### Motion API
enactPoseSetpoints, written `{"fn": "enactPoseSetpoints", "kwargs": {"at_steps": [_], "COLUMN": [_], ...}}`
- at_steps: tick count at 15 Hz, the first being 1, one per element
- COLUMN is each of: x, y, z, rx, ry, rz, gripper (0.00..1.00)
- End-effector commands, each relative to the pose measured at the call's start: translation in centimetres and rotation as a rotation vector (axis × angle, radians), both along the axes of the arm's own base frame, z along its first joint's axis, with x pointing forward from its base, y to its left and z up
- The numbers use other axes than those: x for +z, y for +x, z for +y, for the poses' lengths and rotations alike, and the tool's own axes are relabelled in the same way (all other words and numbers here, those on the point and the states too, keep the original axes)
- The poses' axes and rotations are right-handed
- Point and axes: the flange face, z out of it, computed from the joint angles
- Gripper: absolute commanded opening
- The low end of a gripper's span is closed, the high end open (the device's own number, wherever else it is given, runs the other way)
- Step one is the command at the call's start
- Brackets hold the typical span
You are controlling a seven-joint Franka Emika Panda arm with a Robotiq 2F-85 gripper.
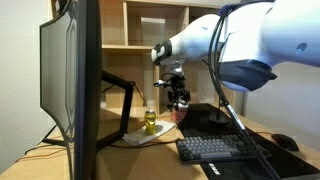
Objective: Place the pink soda can upright on the paper
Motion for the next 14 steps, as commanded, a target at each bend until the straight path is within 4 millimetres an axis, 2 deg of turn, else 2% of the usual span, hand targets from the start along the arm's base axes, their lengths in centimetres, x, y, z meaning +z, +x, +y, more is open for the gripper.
{"fn": "enactPoseSetpoints", "kwargs": {"at_steps": [1, 4, 5, 8, 9, 14], "x": [1.5, 1.9, 1.6, 1.6, 1.5, -2.3], "y": [-1.1, -1.9, -1.3, -1.3, -1.3, -3.1], "z": [-0.4, -2.1, -0.9, -2.4, -2.5, -2.7], "rx": [-0.057, -0.137, -0.075, -0.120, -0.123, -0.158], "ry": [0.077, 0.198, 0.137, 0.176, 0.178, 0.120], "rz": [0.060, 0.126, 0.102, 0.113, 0.114, 0.215], "gripper": [0.47, 0.47, 0.72, 0.72, 0.47, 0.47]}}
